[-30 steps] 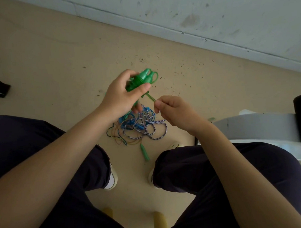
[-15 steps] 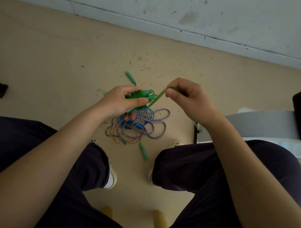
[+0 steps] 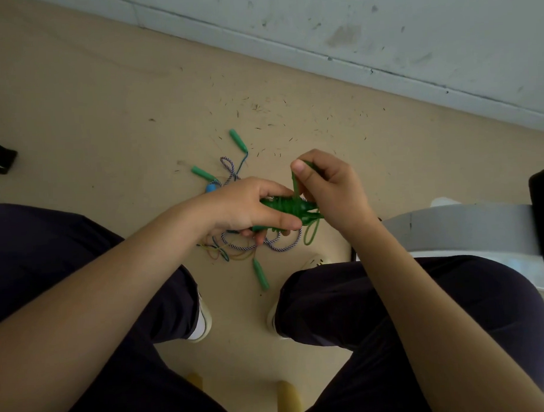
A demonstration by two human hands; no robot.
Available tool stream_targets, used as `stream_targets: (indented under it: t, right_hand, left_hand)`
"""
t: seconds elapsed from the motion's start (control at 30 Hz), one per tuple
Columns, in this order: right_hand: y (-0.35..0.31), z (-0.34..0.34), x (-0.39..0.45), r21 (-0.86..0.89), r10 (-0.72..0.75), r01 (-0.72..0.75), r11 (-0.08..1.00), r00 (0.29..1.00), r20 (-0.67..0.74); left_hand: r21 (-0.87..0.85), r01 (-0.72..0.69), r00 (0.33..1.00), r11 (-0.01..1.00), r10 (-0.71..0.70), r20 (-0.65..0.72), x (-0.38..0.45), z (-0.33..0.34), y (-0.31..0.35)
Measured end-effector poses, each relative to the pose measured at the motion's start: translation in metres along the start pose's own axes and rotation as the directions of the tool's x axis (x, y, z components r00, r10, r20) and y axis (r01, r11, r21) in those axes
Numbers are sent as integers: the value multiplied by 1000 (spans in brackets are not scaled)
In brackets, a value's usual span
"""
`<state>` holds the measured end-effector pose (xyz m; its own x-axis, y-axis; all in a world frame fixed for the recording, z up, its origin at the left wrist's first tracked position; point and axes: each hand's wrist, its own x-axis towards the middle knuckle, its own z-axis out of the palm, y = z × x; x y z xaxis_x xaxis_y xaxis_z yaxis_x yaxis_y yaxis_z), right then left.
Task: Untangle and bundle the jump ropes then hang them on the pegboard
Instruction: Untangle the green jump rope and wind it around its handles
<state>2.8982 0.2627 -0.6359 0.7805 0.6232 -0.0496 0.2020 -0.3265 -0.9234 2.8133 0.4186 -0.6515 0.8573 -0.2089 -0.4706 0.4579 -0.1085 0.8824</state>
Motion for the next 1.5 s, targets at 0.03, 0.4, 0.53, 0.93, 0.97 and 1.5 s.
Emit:
stream_targets:
  t: [0.03,0.4,0.53,0.93,0.97,1.5]
  right_hand:
    - [0,1,0,8,5,-4,1000,1000,-18]
    - [-1,3,5,18,65,-63,998,993,-95]
    - [-5,-1,6,-17,93,-95,995,993,-75]
    - [-58,-22,10,390,220,-219,895,975,42]
    - [-67,-24,10,415,212,-221,883,975,68]
    - [-210,-61,-46,229,-46,18,973,992,118]
  left_hand:
    - [-14,4,1000,1000,-4,-4,0,0,0]
    - [33,18,997,999,-15,-73,-2,-1,4]
    - [49,-7,996,999,12,-86,-4,2,7]
    - [148,-347,870,926,377,-318,-31,2,45]
    - [135,-393,847,910,415,-331,-35,2,49]
    - [-56,-734,591,676,597,-543,-141,14,163]
